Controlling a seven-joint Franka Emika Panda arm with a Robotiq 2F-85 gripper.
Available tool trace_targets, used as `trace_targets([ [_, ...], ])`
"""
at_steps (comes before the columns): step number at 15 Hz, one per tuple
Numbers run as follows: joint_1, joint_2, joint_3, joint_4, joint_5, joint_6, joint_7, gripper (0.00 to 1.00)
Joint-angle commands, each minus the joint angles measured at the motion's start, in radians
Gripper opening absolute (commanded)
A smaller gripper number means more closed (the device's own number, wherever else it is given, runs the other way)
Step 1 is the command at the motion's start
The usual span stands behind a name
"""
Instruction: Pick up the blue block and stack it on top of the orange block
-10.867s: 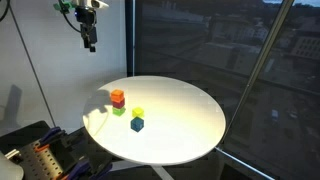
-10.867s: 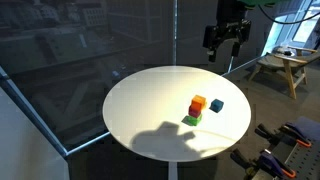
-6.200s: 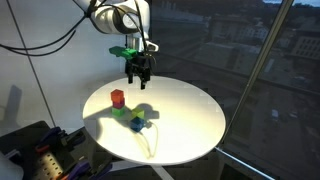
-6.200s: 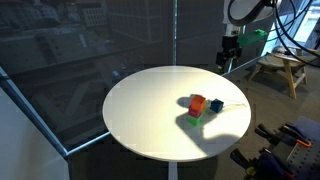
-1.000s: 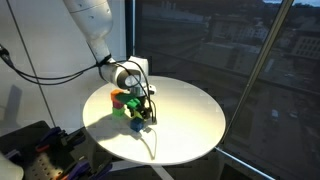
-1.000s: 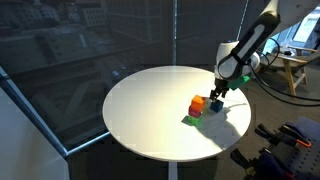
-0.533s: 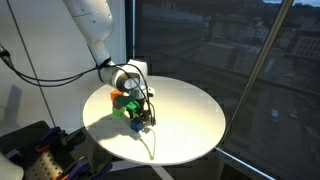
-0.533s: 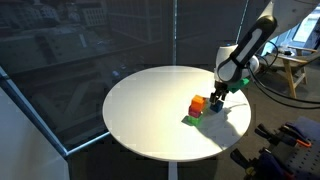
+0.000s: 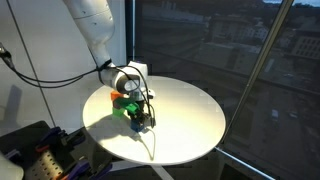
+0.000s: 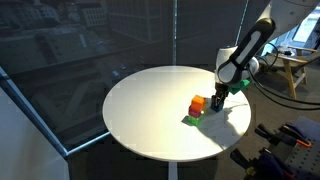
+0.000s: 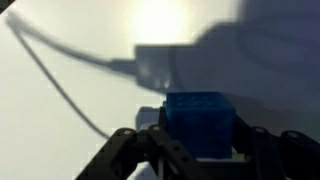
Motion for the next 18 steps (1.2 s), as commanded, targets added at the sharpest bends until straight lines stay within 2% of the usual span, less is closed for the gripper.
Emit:
trace_targets([
  [1,0.021,0.002,-0.023,0.012,-0.027,-0.02,0.027,0.31],
  [10,0.053,-0.072,-0.052,0.028,-0.034,-0.15,0.068,0.31],
  [18,0.064,-0.107,-0.047,0.102,-0.042,-0.265,0.129,0.31],
])
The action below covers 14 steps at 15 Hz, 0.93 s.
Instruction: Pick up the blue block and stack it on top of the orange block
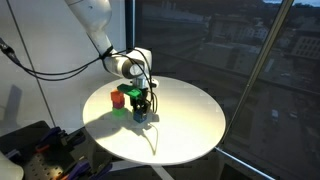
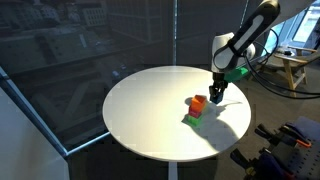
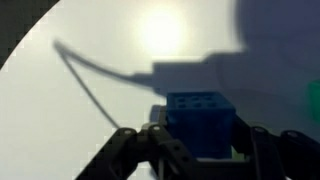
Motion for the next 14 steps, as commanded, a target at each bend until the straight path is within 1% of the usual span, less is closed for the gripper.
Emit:
trace_targets([
  [1,0.012,-0.021,-0.006,0.04,-0.035,-0.073,0.055,0.31],
  [8,0.021,-0.017,0.007,0.125,-0.031,-0.167,0.086,0.31],
  [14,0.029,-0.033,0.019,0.154,-0.033,-0.2,0.096,0.31],
])
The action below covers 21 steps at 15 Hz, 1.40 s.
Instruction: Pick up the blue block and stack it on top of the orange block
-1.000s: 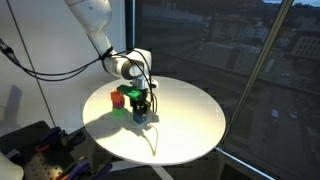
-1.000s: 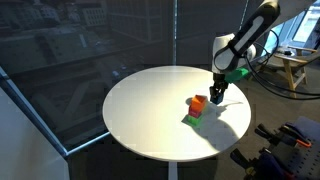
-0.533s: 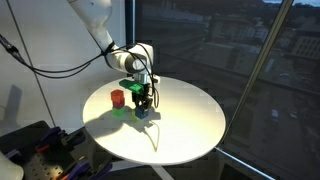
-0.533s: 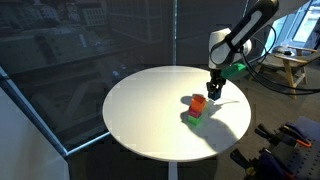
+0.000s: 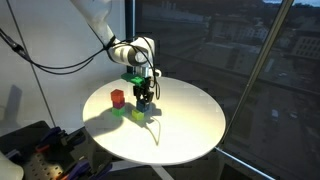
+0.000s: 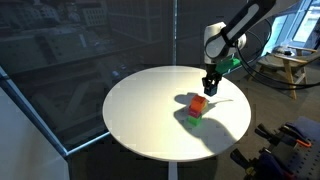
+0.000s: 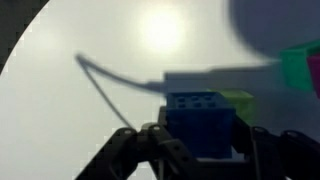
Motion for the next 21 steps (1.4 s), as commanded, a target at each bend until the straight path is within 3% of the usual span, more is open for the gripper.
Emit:
trace_targets([
  [1,0.006,-0.034,0.007,0.012,-0.023,-0.042,0.03,0.31],
  [21,0.021,-0.288,0.073,-0.192,-0.049,-0.033,0.002,0.31],
])
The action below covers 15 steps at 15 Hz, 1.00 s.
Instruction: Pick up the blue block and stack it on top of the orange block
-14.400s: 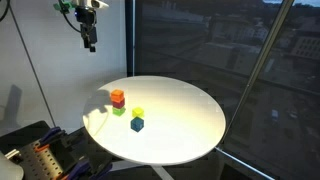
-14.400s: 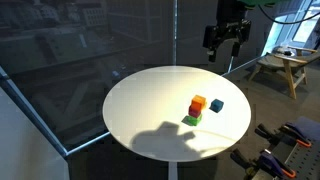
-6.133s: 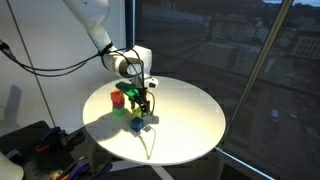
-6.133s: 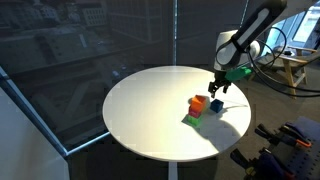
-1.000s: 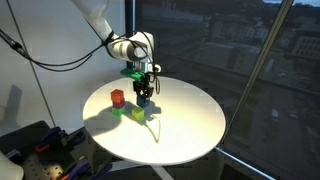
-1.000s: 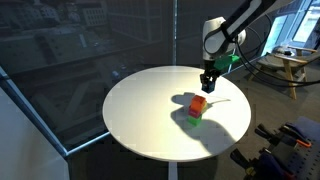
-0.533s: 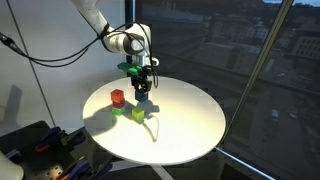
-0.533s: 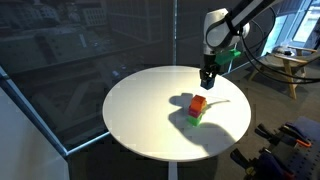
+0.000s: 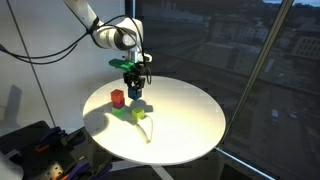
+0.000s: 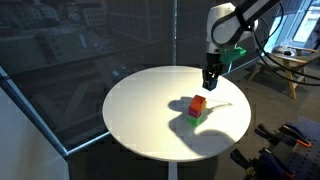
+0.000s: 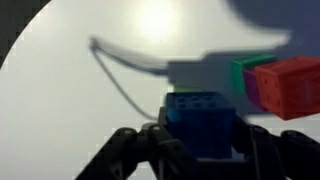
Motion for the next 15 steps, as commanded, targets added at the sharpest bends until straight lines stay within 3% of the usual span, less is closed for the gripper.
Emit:
trace_targets([
  [1,0.007,-0.07,0.017,-0.056,-0.036,-0.019,0.0,0.31],
  [15,0.038,-0.068,0.082,-0.056,-0.049,-0.052,-0.039,0.31],
])
